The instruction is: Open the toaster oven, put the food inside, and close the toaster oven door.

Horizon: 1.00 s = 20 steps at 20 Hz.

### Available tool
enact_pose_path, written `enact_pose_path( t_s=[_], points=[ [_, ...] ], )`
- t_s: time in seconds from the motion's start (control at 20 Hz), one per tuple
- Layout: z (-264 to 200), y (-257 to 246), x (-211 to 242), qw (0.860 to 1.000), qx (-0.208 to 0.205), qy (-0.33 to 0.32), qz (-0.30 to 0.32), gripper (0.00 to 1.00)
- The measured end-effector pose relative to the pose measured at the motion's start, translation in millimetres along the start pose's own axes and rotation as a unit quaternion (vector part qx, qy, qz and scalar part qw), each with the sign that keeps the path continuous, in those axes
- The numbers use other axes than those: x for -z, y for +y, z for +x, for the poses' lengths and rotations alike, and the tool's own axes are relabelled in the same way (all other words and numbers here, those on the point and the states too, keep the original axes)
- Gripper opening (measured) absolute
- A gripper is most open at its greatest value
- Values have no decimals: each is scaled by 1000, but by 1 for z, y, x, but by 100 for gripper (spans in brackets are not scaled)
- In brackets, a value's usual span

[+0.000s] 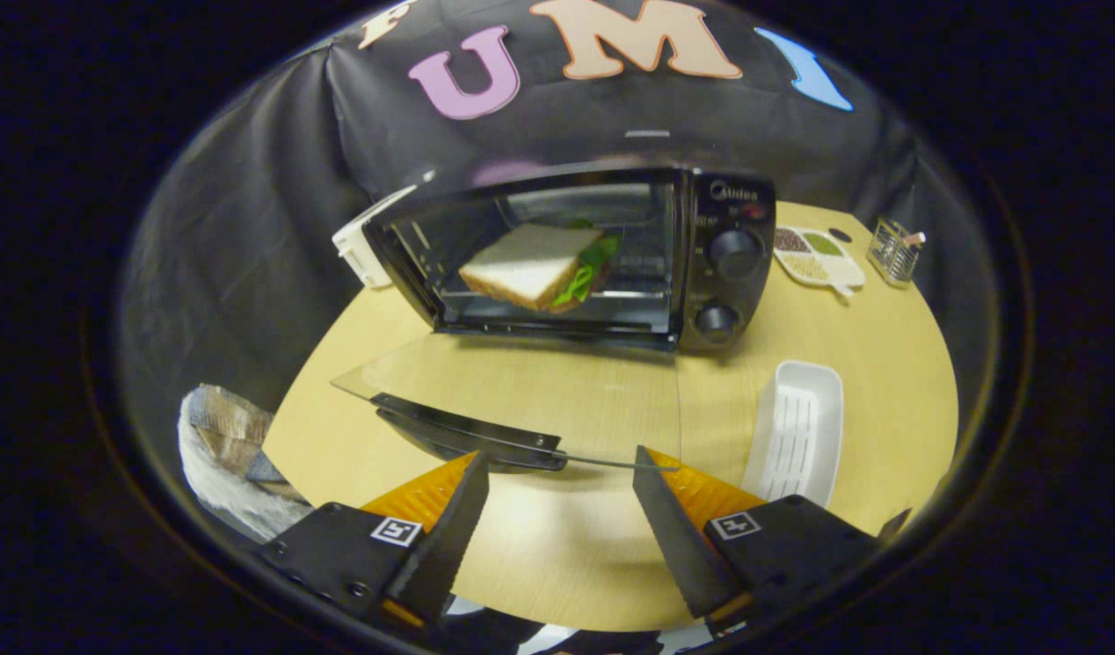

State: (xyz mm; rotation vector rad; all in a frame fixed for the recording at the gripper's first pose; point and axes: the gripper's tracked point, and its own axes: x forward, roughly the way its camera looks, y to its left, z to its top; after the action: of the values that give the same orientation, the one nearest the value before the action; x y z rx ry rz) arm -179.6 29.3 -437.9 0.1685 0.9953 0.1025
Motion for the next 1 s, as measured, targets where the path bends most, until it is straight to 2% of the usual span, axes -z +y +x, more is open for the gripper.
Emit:
enact_pose_path(
  t_s=[0.35, 0.6, 1.0],
  points=[
    [-2, -1, -81, 997, -5, -74, 16, 99],
    [5, -8, -119, 994, 21, -107, 6, 99],
    [10, -6, -134, 992, 26, -121, 12, 99]
  ],
)
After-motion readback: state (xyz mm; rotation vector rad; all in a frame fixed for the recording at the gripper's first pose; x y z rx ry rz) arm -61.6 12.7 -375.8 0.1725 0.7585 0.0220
